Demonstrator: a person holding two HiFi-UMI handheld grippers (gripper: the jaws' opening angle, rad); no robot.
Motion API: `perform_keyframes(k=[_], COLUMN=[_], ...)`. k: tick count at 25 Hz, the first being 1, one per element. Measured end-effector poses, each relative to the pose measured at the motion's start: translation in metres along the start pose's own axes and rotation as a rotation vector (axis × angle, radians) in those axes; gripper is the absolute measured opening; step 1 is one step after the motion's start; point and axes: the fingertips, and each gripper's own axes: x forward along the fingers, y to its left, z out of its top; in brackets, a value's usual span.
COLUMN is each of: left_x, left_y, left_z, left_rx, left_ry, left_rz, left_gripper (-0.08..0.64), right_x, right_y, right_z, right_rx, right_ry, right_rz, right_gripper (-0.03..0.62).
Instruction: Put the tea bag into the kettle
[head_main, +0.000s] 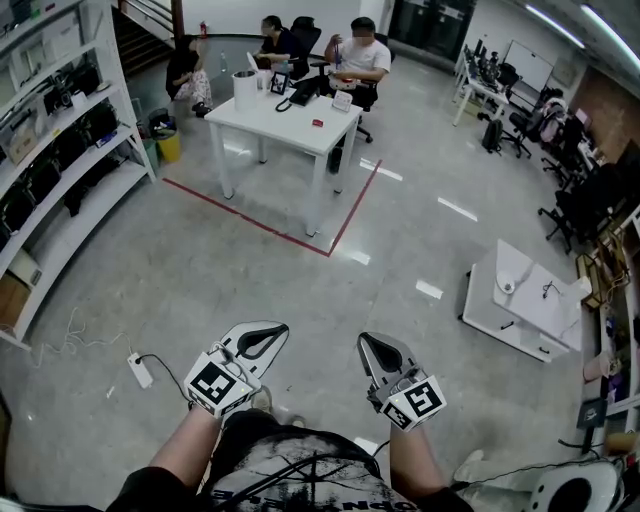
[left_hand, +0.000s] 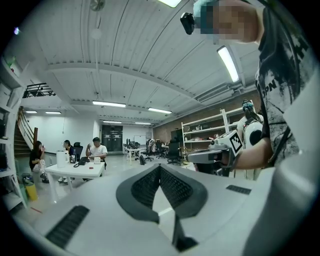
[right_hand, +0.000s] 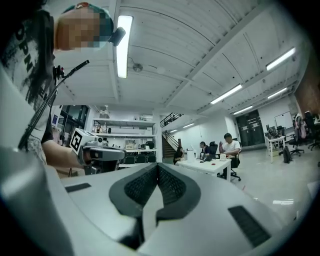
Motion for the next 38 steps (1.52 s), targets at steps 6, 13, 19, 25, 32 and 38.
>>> perform_keyframes(k=[6,13,19,25,32,38], left_x=[0.002,0.014,0.027,0.041,0.05,0.055], left_y=[0.006,0.035,0.084,0.157,0.231,0.281], left_z=[-0.001,-0.012,-0.023,-0.02,-0.019,-0.023], left_rx=[-0.003,-0.035,-0.007,0.001,-0.007,-0.016], left_ry=[-0.004,-0.012,0.004,0.003,-0.01,-0.019], left_rz=[-0.012,-0.019,-0.058,-0.076,-0.114,-0.123], left_gripper=[0.008,0.008,0.008,0.009,0.008,0.008], right_x=[0.011,0.04,0.087,0.152,0.226,0.277], right_y=[0.0,-0.008,-0.03,-0.055,-0.066,-0.077], right_z=[-0.001,-0.004,-0.017,-0.008,-0.003,0.0], right_rx=[-0.021,-0.014,-0.027,-0.045,-0.059,-0.081], right_ry=[0.01,-0.002,0.038,0.04,0.048,0.056], right_rz=[0.006,0.008,-0.025,-0.055,-0.077,-0.087], right_gripper=[0.006,0.006,0.006,0.006,0.006,0.006])
